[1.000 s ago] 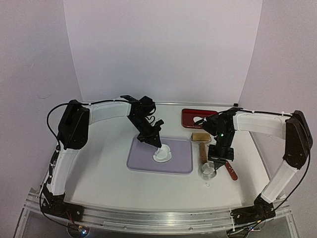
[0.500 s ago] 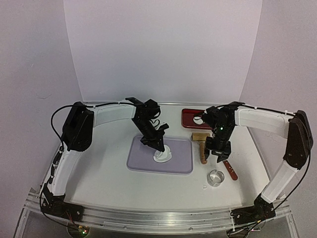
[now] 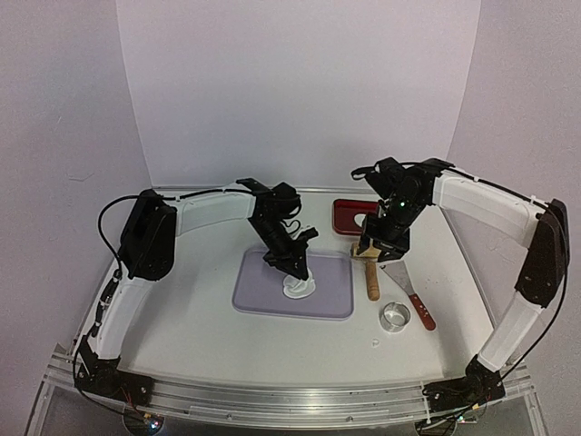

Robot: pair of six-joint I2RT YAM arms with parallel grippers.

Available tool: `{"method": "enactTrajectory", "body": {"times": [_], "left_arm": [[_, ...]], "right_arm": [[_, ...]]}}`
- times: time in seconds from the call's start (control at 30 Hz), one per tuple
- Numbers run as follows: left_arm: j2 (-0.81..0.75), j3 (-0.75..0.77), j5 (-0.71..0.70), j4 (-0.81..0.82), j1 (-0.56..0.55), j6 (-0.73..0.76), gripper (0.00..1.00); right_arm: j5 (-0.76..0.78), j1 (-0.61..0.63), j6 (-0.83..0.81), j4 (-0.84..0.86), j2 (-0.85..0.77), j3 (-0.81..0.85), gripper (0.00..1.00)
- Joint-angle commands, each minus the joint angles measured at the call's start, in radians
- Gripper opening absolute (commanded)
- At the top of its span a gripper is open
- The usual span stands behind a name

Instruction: Roll out the dumpling wrappers from the dough

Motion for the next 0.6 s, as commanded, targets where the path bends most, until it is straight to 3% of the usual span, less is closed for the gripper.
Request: {"method": "enactTrajectory", "body": {"times": [0.0,0.3,0.57], "left_arm": [[0.013,0.057,-0.023,-0.038,-0.025,0.052,0.09],[0.055,0.102,-0.084,-0.102,-0.048,0.118,0.09],[0.058,0.126,-0.104,-0.111,-0.077,0.155,0.09]], "right_arm": [[0.051,0.004,0.043,0.044,0.038,0.082,0.54],[0.117,-0.036,0.149,0.073,0.029,0.091,0.53],[0.083,-0.082,0.173,0.08,0.095,0.175,0.53]]}}
